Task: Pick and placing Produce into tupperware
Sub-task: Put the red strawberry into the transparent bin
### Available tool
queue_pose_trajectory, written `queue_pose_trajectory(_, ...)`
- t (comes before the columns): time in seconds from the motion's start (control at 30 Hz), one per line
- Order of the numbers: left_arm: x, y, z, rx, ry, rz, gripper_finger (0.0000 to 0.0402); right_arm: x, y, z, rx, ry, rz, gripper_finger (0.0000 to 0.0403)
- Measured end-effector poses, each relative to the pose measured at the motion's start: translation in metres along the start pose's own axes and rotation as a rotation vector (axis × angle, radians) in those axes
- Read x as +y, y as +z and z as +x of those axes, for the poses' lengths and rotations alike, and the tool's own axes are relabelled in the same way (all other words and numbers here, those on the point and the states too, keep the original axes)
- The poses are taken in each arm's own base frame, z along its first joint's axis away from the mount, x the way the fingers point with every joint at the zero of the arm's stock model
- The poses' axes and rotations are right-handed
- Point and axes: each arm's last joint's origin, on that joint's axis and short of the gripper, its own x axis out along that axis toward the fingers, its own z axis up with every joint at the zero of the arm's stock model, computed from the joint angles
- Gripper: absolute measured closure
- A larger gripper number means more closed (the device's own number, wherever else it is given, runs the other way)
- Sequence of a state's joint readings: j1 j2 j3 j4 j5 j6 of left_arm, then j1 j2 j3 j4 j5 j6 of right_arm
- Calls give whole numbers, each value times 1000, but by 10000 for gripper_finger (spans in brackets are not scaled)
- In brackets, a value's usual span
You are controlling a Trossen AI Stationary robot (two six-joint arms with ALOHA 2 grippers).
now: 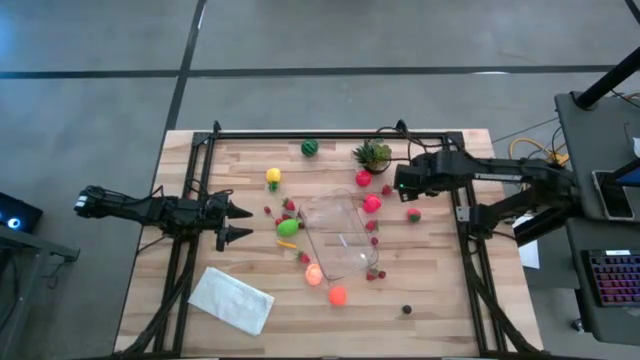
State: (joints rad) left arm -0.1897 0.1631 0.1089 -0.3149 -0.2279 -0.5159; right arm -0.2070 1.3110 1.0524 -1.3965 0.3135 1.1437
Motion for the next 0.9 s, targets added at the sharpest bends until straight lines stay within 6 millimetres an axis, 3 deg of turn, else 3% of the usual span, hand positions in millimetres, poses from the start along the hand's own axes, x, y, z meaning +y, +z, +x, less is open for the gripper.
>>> queue_pose_trajectory(0.23, 0, 0, 0, 0, 0, 0, 114, 4, -6, 17, 89, 11, -79, 74)
queue_pose_trajectory(0.6, 0, 0, 0, 1, 1, 0, 114, 10, -3, 12, 83, 82, -30, 74)
queue_pose_trajectory(0.9, 0, 0, 0, 0, 0, 0, 114, 24, -5, 15, 119, 205, -118, 74)
